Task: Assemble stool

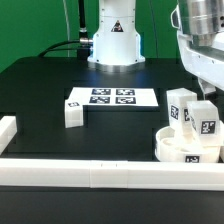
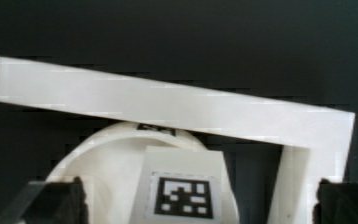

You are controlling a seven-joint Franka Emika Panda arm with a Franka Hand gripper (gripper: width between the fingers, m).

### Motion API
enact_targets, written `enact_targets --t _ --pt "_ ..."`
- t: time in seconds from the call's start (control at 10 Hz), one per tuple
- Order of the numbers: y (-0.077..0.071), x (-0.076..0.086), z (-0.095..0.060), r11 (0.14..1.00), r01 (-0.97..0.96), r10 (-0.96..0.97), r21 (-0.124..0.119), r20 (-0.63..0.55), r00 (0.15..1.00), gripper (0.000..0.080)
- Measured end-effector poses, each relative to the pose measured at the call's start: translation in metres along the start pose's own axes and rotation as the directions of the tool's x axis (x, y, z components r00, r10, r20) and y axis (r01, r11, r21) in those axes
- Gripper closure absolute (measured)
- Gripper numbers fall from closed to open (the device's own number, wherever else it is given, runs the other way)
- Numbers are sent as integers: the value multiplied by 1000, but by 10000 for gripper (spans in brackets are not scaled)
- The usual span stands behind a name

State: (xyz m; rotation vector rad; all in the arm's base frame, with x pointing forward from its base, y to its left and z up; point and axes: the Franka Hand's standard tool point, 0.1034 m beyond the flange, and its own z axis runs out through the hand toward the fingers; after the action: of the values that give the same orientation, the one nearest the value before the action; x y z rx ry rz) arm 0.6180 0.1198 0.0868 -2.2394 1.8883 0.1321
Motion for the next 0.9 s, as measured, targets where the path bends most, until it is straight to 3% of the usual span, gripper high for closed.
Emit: enact_targets --t 0.3,0.5,0.6,0.7,0.8,0.9 --pt "-8 4 -23 999 45 -45 23 15 999 151" --pt "-7 2 -21 997 74 -74 21 15 997 151" --pt "-5 2 -21 983 181 -181 5 12 983 151" --pt "-3 -1 -23 934 357 -356 -38 16 934 151" --pt "-7 -3 -28 864 498 -499 -68 9 867 151" --pt "-9 -2 -30 783 619 -619 -67 12 785 151"
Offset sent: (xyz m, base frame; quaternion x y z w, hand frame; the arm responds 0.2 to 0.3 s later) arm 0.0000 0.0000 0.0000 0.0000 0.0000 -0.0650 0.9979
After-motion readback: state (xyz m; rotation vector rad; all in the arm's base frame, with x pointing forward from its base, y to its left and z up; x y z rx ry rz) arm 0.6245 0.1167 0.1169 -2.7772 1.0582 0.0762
